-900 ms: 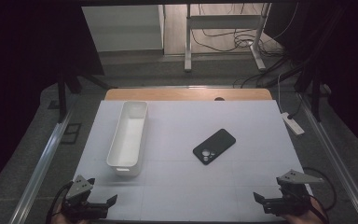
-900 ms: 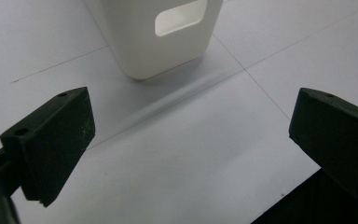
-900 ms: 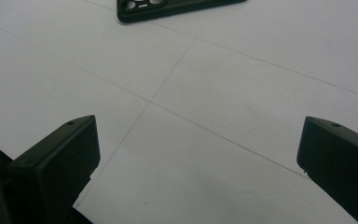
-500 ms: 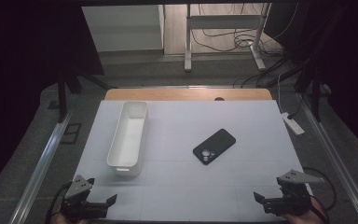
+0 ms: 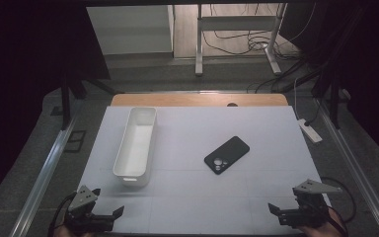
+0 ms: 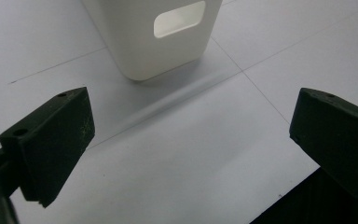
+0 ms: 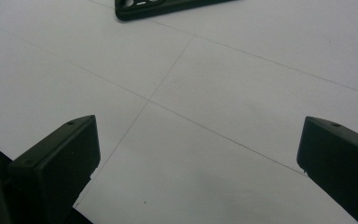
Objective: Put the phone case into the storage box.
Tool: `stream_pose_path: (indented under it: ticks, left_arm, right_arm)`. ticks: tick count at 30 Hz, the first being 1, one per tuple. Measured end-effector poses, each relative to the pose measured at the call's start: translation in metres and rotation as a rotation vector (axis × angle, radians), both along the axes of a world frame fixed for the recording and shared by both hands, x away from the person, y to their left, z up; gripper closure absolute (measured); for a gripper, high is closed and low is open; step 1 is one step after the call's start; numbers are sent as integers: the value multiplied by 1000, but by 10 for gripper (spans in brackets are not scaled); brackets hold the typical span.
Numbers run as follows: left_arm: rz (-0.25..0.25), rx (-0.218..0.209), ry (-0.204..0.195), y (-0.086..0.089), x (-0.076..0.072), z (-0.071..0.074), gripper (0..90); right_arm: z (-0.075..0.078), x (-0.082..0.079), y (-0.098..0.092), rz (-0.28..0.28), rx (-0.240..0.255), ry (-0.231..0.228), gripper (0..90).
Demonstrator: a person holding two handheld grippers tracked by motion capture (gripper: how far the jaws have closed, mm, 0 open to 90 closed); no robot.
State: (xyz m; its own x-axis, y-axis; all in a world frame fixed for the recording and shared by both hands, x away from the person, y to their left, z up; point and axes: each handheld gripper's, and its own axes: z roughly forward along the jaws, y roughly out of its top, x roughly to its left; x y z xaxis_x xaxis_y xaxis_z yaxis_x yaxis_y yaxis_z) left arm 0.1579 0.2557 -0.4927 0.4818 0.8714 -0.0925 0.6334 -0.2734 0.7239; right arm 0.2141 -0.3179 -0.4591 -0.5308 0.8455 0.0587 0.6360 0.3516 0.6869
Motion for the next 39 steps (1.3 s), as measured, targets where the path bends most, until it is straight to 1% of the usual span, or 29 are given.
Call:
stream_pose_path:
  ticks: [15,21,28,31,39]
  left_arm:
    - [-12,6,1,-1,0,0,10]
    - [-8,3,5,-1,1,0,13]
    - [-6,2,-8,0,0,1,11]
    - [0,5,-18,0,-1,1,4]
    - [4,12,-19,0,-1,1,1]
  right_arm:
    - [0,0,0,0,-2,2,0]
    - [0,1,0,-2,0,2,0]
    - [0,2,1,-2,-5,10,0]
    - [1,3,1,1,-9,4,0]
    - [2,10,3,3,2,9,0]
